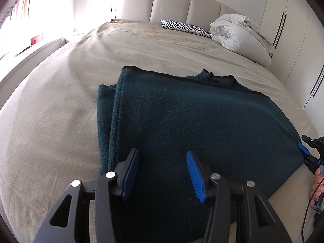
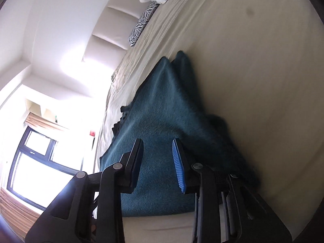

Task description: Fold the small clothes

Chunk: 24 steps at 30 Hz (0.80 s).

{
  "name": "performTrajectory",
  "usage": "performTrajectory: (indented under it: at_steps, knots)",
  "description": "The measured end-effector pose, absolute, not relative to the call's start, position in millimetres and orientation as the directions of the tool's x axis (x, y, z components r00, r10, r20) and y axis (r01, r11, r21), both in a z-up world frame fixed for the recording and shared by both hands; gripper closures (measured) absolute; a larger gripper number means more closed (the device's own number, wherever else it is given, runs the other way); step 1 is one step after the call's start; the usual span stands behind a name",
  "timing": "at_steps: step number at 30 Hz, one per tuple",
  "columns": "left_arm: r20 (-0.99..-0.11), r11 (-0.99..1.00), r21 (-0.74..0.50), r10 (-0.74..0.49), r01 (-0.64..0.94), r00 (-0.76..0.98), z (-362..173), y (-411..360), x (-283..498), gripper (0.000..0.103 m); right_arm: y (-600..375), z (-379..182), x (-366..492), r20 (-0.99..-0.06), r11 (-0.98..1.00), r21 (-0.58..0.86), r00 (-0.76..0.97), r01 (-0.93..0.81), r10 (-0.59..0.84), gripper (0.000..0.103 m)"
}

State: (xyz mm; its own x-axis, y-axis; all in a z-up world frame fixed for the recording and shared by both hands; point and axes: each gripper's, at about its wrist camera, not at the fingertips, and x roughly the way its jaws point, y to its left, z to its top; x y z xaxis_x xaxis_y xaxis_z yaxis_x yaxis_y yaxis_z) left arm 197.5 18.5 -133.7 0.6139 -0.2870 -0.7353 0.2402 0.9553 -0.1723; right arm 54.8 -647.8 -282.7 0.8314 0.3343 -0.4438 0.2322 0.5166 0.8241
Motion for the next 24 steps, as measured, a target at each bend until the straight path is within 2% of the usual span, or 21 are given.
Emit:
performTrajectory:
  at_steps: [2, 3, 5, 7, 11, 15, 16, 18, 21, 24]
  knots:
    - [-0.739, 0.960, -0.171, -0.275, 0.223, 0.616, -128, 19, 190, 0.051, -662, -282, 39, -0.462, 0.496, 0.820, 0.841, 0.285, 0.280, 0.076]
    - [-0.740, 0.962, -0.172, -0.270, 0.215, 0.616, -124, 19, 185, 0.051, -664, -280, 31, -0.457, 0.469, 0.830, 0.849, 0.301, 0.265, 0.073]
    - [-0.728, 0.949, -0.229, -0.314, 0.216, 0.609, -117, 18, 174, 0.051, -653, -267, 24, -0.445, 0.477, 0.831, 0.858, 0.288, 0.258, 0.070]
    - [-0.716, 0.927, -0.290, -0.376, 0.239, 0.588, -115, 9, 164, 0.049, -623, -259, 35, -0.412, 0.478, 0.852, 0.837, 0.214, 0.360, 0.070]
    - [-0.734, 0.914, -0.289, -0.402, 0.284, 0.548, -123, -19, 152, 0.049, -526, -257, 81, -0.396, 0.484, 0.872, 0.694, 0.078, 0.601, 0.070]
    - [-0.756, 0.919, -0.282, -0.389, 0.275, 0.526, -138, -13, 148, 0.049, -447, -294, 116, -0.487, 0.518, 0.851, 0.497, 0.084, 0.718, 0.070]
    - [-0.758, 0.919, -0.278, -0.388, 0.278, 0.524, -139, -11, 147, 0.052, -441, -303, 118, -0.504, 0.531, 0.842, 0.491, 0.096, 0.710, 0.071]
    - [-0.756, 0.915, -0.294, -0.399, 0.275, 0.520, -140, -2, 147, 0.058, -453, -312, 116, -0.440, 0.466, 0.880, 0.530, 0.093, 0.725, 0.074]
    - [-0.750, 0.905, -0.343, -0.425, 0.251, 0.508, -143, 12, 148, 0.069, -498, -314, 106, -0.422, 0.438, 0.888, 0.629, 0.140, 0.653, 0.075]
    - [-0.740, 0.896, -0.367, -0.445, 0.251, 0.504, -142, 21, 143, 0.070, -551, -312, 91, -0.432, 0.439, 0.878, 0.711, 0.190, 0.555, 0.075]
